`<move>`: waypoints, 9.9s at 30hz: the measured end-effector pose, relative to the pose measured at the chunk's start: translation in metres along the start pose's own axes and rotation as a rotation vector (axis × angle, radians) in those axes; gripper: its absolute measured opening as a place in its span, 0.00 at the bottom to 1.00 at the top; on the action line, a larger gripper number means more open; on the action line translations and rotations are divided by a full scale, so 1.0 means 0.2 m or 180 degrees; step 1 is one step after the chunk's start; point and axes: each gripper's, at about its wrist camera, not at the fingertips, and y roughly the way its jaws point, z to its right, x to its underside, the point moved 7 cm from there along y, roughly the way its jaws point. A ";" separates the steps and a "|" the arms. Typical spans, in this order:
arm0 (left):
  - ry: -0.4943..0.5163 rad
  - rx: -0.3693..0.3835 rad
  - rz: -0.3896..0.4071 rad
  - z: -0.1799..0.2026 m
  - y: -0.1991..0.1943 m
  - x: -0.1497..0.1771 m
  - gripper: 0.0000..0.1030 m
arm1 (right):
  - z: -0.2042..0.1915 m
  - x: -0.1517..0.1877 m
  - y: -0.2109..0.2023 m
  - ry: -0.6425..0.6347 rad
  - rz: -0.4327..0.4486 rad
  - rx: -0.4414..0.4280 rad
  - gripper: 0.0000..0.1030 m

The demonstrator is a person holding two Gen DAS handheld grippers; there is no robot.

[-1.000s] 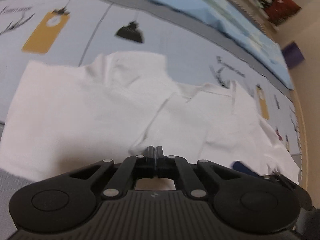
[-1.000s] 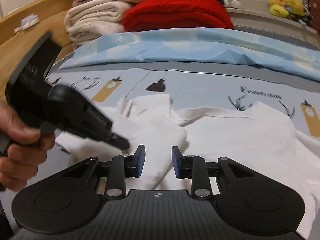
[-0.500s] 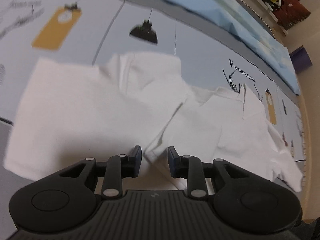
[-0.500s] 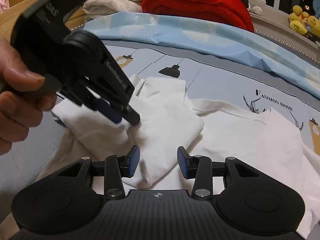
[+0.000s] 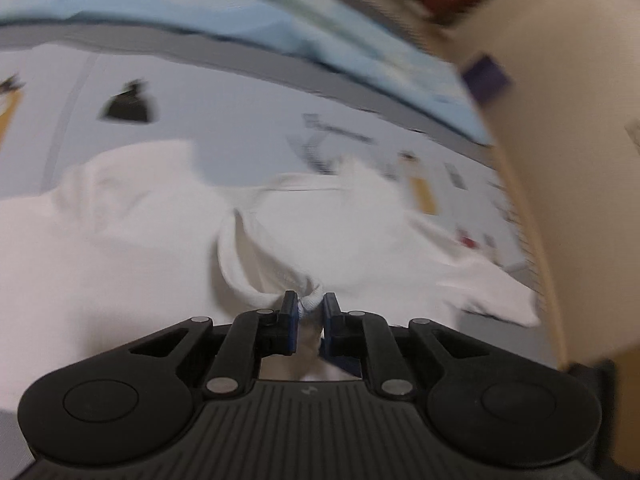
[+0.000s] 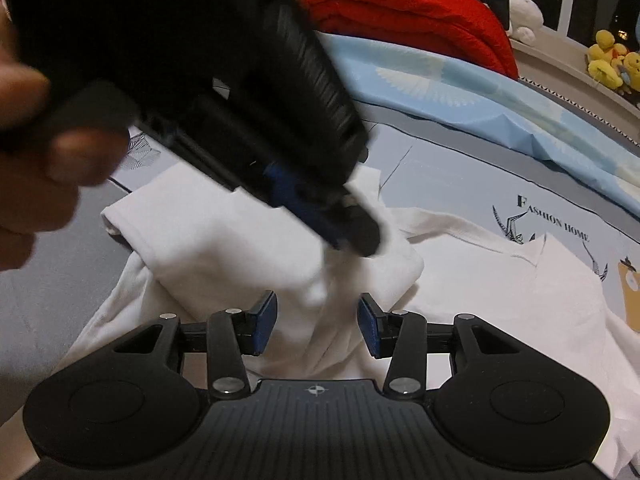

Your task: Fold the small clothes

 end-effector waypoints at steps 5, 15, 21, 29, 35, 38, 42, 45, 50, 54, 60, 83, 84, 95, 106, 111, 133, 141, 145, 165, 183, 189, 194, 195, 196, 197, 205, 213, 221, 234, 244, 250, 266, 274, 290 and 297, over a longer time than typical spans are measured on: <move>0.0126 0.0221 -0.0012 0.09 -0.01 0.01 0.15 | 0.11 -0.02 -0.01 0.0195 0.0005 0.0395 0.12; -0.0677 -0.0556 0.0899 -0.37 -0.43 -0.19 0.25 | 0.57 -0.12 -0.45 0.1229 0.1027 0.1013 0.05; -0.0721 -0.1155 0.0581 -0.54 -0.42 -0.11 0.25 | 0.96 0.19 -0.43 0.1890 0.0459 0.1583 0.05; -0.0584 -0.1170 0.0344 -0.55 -0.31 -0.04 0.35 | 1.09 0.23 -0.62 0.2369 0.1060 0.1439 0.06; -0.0700 -0.1174 0.0395 -0.59 -0.23 -0.04 0.37 | 1.23 0.51 -0.44 0.2966 -0.0068 0.1702 0.10; -0.0733 -0.1127 0.0475 -0.59 -0.19 -0.06 0.37 | 1.25 0.53 -0.43 0.3102 -0.0040 0.1574 0.10; -0.0822 -0.1060 0.0570 -0.60 -0.13 -0.07 0.37 | 1.24 0.50 -0.40 0.2990 -0.0040 0.1466 0.12; -0.0936 -0.1085 0.0555 -0.63 -0.07 -0.07 0.37 | 1.27 0.51 -0.36 0.3040 -0.0158 0.1486 0.12; -0.1012 -0.1087 0.0498 -0.64 0.00 -0.06 0.37 | 1.31 0.54 -0.33 0.3114 -0.0214 0.1560 0.12; -0.0757 -0.1220 0.0489 -0.62 -0.02 -0.08 0.04 | 1.33 0.54 -0.31 0.3154 -0.0245 0.1592 0.12; -0.0656 -0.1857 0.0693 -0.77 -0.27 -0.15 0.04 | 1.24 0.45 -0.31 0.3121 -0.0072 0.1283 0.12; 0.1307 -0.1808 -0.0902 -0.60 -0.13 0.34 0.32 | 1.32 0.55 -0.33 0.3249 -0.0506 0.1773 0.18; 0.1282 -0.1790 -0.0800 -0.59 -0.15 0.31 0.32 | 1.33 0.52 -0.36 0.3199 -0.0408 0.1848 0.19; 0.0796 -0.1577 -0.0780 -0.60 -0.09 0.30 0.32 | 1.28 0.62 -0.29 0.3281 -0.0718 0.1381 0.33; 0.1053 -0.1745 0.0338 -0.05 -0.21 0.01 0.66 | 1.60 0.70 -0.72 0.3463 0.0017 0.1772 0.49; 0.1046 -0.1813 0.0414 0.05 -0.12 0.00 0.66 | 1.79 0.90 -0.89 0.3897 0.0151 0.1950 0.49; 0.1030 -0.1958 0.0397 -0.04 -0.15 0.01 0.68 | 2.33 1.67 -1.22 0.5155 0.0705 0.2778 0.03; 0.0809 -0.2013 0.0516 -0.13 -0.27 -0.03 0.67 | 1.98 0.66 -1.20 0.2901 0.1148 0.2997 0.01; 0.0575 -0.2011 0.0622 -0.19 -0.34 -0.07 0.67 | 1.26 0.01 -0.97 0.1600 0.1532 0.1813 0.01; -0.0142 -0.1648 0.0551 -0.32 -0.24 -0.11 0.40 | 0.70 0.09 -0.25 0.1371 -0.0104 0.0998 0.45; -0.0287 -0.1630 0.0572 -0.39 -0.27 -0.15 0.40 | 0.87 0.21 0.12 0.0726 -0.0516 0.1242 0.03; -0.0342 -0.1621 0.0627 -0.41 -0.32 -0.16 0.40 | 0.82 -0.02 -0.09 0.0922 0.0128 0.1221 0.02; -0.0480 -0.1672 0.0690 -0.48 -0.38 -0.16 0.40 | 0.41 -0.28 -0.40 0.0651 0.1134 0.0117 0.02; -0.0499 -0.1676 0.0689 -0.50 -0.39 -0.16 0.40 | 0.33 -0.29 -0.43 0.0530 0.1208 -0.0127 0.03; -0.0514 -0.1677 0.0686 -0.51 -0.40 -0.16 0.40 | 0.26 -0.27 -0.42 0.0422 0.1137 -0.0345 0.03; -0.0525 -0.1674 0.0679 -0.51 -0.40 -0.16 0.40 | 0.21 -0.22 -0.36 0.0313 0.0861 -0.0494 0.05; -0.0703 -0.1424 0.0475 -0.55 -0.29 -0.10 0.40 | 0.46 0.02 -0.12 0.0579 -0.0321 0.0168 0.18; -0.0690 -0.1504 0.0019 -0.64 -0.07 0.04 0.40 | 1.17 0.01 -0.42 0.2102 0.0348 0.1393 0.45; -0.0263 -0.1616 -0.0049 -0.60 -0.12 0.06 0.03 | 1.53 0.27 -0.51 0.3342 0.0324 0.1674 0.47; 0.0542 -0.1990 0.0158 -0.39 -0.34 0.03 0.07 | 1.47 0.30 -0.26 0.3405 0.0020 0.1226 0.51; 0.0487 -0.1826 0.0196 -0.35 -0.26 -0.03 0.17 | 1.43 0.18 -0.07 0.2941 -0.0188 0.0914 0.49; 0.0486 -0.1770 0.0215 -0.34 -0.26 -0.03 0.23 | 1.50 0.23 -0.02 0.2683 -0.0302 0.1239 0.08; 0.0408 -0.1570 0.0141 -0.40 -0.25 -0.01 0.24 | 1.40 0.22 -0.25 0.2542 -0.0178 0.0606 0.35; 0.0426 -0.1550 -0.0026 -0.44 -0.20 0.06 0.24 | 1.43 0.46 -0.28 0.2340 -0.0684 0.0758 0.44; 0.0142 -0.1674 -0.0308 -0.61 -0.12 0.36 0.24 | 1.35 0.53 -0.44 0.1665 -0.1050 0.1540 0.50; 0.0319 -0.1961 0.0084 -0.34 -0.51 0.41 0.25 | 1.10 0.34 -0.98 0.1893 -0.0178 0.1370 0.50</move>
